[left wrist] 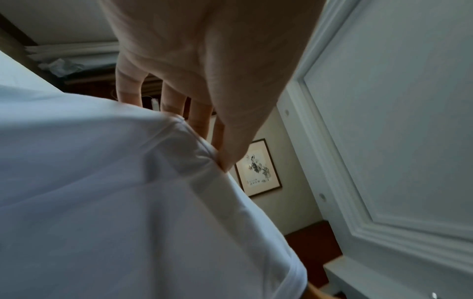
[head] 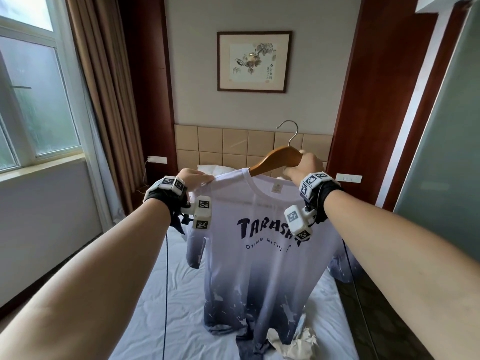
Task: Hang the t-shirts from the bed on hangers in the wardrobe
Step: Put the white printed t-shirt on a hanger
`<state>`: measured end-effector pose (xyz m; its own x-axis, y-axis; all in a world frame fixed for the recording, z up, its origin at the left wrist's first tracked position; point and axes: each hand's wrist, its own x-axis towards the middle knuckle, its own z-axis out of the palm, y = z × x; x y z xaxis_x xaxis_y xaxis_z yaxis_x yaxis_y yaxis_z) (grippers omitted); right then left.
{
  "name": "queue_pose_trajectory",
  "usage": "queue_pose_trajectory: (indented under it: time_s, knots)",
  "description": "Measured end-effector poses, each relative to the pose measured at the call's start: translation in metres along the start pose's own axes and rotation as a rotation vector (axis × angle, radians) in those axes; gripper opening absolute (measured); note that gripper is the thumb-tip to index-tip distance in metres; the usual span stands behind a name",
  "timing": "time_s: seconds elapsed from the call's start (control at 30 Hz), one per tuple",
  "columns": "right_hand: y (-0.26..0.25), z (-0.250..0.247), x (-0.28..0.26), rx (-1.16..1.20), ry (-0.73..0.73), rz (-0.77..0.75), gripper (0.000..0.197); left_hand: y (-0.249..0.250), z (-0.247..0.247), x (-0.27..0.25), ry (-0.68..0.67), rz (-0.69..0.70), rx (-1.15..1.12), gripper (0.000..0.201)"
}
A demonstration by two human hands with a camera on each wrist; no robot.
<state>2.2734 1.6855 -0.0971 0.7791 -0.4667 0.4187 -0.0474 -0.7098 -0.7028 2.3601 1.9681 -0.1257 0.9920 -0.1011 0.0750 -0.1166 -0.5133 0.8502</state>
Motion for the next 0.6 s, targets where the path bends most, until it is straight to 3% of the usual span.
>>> queue_pose_trajectory:
  time_s: [0.23, 0.33, 0.4, 0.47, 0.6]
  knots:
    - [0.023, -0.046, -0.003, -0.140, 0.023, 0.023, 0.023, 0.051, 0.052, -0.001, -0.021, 0.029, 0.259, 0.020]
    - [0.039, -0.075, -0.009, -0.204, 0.032, 0.038, 0.027, 0.091, 0.089, -0.014, -0.102, 0.174, 0.446, 0.019]
    - [0.053, -0.096, -0.015, -0.237, 0.052, 0.056, 0.026, 0.117, 0.116, -0.025, -0.172, 0.243, 0.448, 0.015]
    - [0.068, -0.119, -0.022, -0.257, 0.060, 0.078, 0.020, 0.142, 0.148, -0.041, -0.222, 0.304, 0.261, 0.012]
    - [0.102, -0.178, -0.042, -0.295, 0.069, 0.143, 0.021, 0.197, 0.209, -0.098, -0.357, 0.486, 0.109, 0.024]
